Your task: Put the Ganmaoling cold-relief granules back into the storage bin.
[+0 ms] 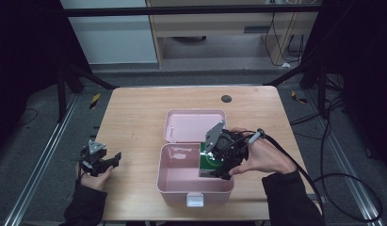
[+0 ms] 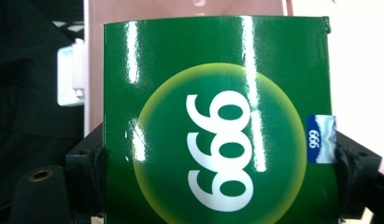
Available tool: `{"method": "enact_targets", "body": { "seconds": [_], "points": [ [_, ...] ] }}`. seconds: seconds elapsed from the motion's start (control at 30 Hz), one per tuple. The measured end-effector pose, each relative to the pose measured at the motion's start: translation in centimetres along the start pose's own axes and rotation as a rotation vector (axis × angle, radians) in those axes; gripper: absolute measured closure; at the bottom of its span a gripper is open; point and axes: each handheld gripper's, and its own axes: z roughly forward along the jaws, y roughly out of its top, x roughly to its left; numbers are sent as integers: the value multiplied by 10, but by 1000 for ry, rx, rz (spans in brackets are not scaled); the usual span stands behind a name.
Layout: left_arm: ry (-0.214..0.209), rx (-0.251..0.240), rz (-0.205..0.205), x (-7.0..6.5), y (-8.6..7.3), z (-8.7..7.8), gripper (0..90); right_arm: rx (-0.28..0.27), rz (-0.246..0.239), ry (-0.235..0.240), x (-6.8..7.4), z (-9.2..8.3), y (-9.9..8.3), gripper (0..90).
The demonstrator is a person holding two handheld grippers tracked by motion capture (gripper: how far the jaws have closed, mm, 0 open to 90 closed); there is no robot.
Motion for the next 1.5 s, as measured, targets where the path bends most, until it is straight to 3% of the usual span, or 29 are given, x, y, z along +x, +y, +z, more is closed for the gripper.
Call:
{"method": "enact_targets", "body": {
  "seconds": [0.2,0.73,1.5],
  "points": [
    [1,0,1,0,0,0,374,13,-18,9,2,9,0,159],
    [2,1,4,0,0,0,381,30,-7,41,4,32,-14,159],
    [5,1,5,1,0,0,383,64,-2,70,5,59,-19,157]
  ]
}}
